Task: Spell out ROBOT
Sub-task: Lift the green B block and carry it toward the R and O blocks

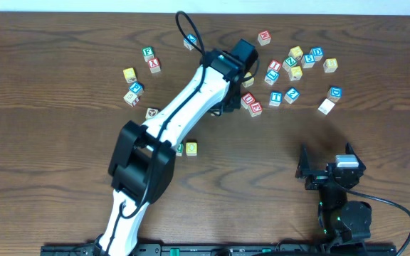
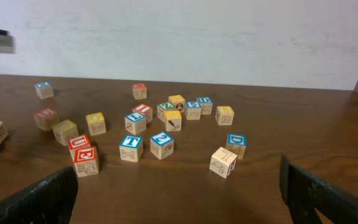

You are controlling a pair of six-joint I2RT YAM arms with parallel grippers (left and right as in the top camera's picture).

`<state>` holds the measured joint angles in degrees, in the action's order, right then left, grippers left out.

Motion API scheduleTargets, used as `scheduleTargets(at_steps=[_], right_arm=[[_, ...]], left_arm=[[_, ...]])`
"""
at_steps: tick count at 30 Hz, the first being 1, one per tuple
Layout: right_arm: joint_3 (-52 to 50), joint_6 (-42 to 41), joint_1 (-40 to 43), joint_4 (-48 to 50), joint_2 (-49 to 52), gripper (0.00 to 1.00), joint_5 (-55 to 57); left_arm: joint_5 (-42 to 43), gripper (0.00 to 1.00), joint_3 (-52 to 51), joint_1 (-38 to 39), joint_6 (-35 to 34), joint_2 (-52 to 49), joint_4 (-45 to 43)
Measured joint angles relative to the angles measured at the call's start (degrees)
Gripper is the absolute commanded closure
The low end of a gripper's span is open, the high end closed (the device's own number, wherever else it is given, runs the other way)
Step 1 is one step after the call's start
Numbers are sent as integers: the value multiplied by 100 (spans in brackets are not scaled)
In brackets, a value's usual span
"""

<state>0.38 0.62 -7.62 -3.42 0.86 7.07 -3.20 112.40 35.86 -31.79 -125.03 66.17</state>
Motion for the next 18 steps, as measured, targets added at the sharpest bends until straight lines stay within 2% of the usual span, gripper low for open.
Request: scheduleTargets(at_steps=[4, 18], right_arm=[[0, 0, 0, 0, 0, 1, 0], [0, 0, 0, -2, 0, 1, 0]], left_arm=[[52, 93, -7, 72, 254, 96, 584], [24, 92, -186, 1036, 505, 146, 651]])
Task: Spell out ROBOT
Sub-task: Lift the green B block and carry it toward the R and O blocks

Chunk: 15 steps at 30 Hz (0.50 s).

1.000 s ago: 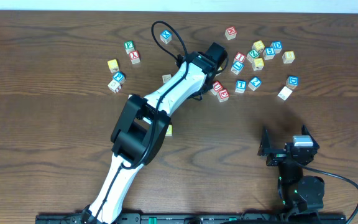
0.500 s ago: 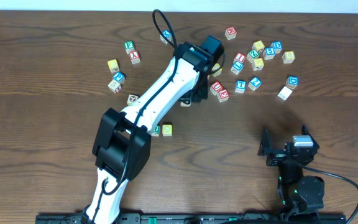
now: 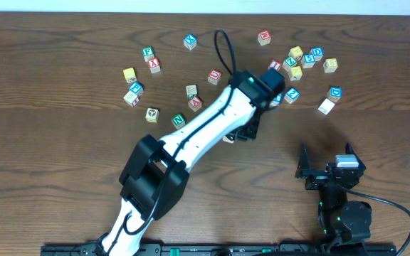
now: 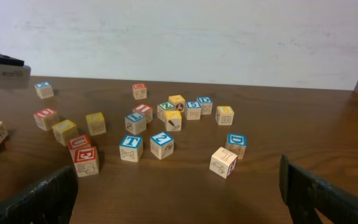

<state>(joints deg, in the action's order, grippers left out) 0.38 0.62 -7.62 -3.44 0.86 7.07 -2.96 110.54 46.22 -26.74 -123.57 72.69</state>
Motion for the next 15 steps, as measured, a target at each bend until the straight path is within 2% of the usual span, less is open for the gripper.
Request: scheduleTargets(at_steps=[4, 8, 15], right_arm=[[0, 0, 0, 2, 0, 1, 0], [0, 0, 0, 2, 0, 1, 0], [0, 0, 0, 2, 0, 1, 0]], left_arm=[[-70, 92, -278, 153, 28, 367, 17], [-195, 93, -916, 229, 52, 1193, -221], [-258, 92, -2745, 234, -103, 2675, -1801]])
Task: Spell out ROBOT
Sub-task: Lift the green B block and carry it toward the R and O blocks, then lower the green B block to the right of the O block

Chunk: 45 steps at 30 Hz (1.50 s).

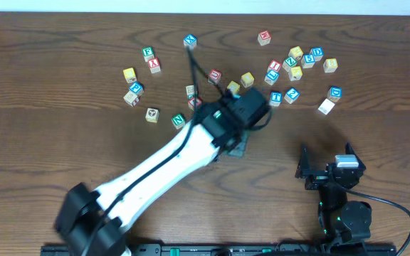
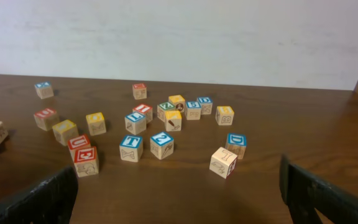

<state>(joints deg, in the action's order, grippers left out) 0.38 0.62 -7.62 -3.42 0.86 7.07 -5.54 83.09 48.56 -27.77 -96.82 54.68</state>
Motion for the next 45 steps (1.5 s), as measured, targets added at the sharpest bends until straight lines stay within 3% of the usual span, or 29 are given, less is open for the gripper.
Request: scheduleTargets(at_steps=[5, 13, 34, 45], right_arm=[[0, 0, 0, -2, 0, 1, 0], [0, 0, 0, -2, 0, 1, 0], [0, 0, 0, -2, 0, 1, 0], [0, 0, 0, -2, 0, 1, 0]], left_arm=[[-15, 93, -1311, 0, -286, 492, -1508], [-22, 93, -2299, 0, -525, 487, -2691], [-116, 93, -2736, -417, -870, -243, -3571], [-129, 92, -2736, -776, -1016, -243, -3558]])
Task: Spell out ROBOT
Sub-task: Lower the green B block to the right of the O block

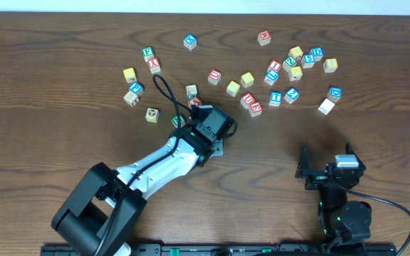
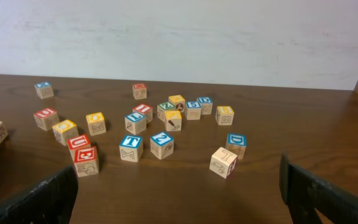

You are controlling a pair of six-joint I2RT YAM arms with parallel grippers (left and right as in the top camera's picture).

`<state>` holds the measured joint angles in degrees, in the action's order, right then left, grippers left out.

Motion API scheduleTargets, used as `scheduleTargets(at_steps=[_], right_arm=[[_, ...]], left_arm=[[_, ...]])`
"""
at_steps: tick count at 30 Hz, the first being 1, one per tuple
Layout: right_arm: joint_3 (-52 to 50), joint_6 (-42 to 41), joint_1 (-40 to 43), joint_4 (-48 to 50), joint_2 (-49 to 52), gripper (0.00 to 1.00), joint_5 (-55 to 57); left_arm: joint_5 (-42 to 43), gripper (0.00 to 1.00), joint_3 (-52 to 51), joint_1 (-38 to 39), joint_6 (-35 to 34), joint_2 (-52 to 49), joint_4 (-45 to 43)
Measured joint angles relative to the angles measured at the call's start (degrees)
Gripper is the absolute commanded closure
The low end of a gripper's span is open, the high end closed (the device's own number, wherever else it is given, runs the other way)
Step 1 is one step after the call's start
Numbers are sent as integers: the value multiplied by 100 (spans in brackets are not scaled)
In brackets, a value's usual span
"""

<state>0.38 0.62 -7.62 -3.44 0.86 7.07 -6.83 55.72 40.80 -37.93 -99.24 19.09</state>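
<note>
Lettered wooden blocks lie scattered across the far half of the table (image 1: 62,163). Among them are a red E block (image 1: 255,109), a blue T block (image 1: 276,97) and a green block (image 1: 178,121). My left gripper (image 1: 216,144) sits at mid-table just right of the green block. Its jaws are hidden under the wrist. My right gripper (image 1: 326,171) rests at the front right, open and empty (image 2: 179,202). In the right wrist view the red E block (image 2: 86,160) and a pale block (image 2: 223,162) lie nearest.
The white left arm (image 1: 155,167) runs diagonally from the front left edge to mid-table and covers the wood beneath it. A cable loop (image 1: 164,89) rises behind its wrist. A white wall (image 2: 179,37) bounds the table's far side.
My left gripper has moved left, from just right of the table's middle to beside the green block, and the arm is drawn back. The right gripper and the visible blocks are unchanged.
First my left gripper was far back among the middle blocks, and a green and a yellow block stood side by side at mid-table. Then it was over the right cluster, then pulled toward the centre. Now it is at mid-table, with the arm covering that pair's spot.
</note>
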Motion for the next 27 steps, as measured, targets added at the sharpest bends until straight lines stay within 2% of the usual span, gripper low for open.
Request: scheduleTargets(at_steps=[8, 15, 27], right_arm=[[0, 0, 0, 0, 0, 1, 0], [0, 0, 0, 0, 0, 1, 0], [0, 0, 0, 0, 0, 1, 0]], left_arm=[[-63, 93, 0, -42, -142, 0, 68], [-352, 92, 0, -42, -553, 0, 291], [-382, 93, 0, -42, -664, 0, 334]])
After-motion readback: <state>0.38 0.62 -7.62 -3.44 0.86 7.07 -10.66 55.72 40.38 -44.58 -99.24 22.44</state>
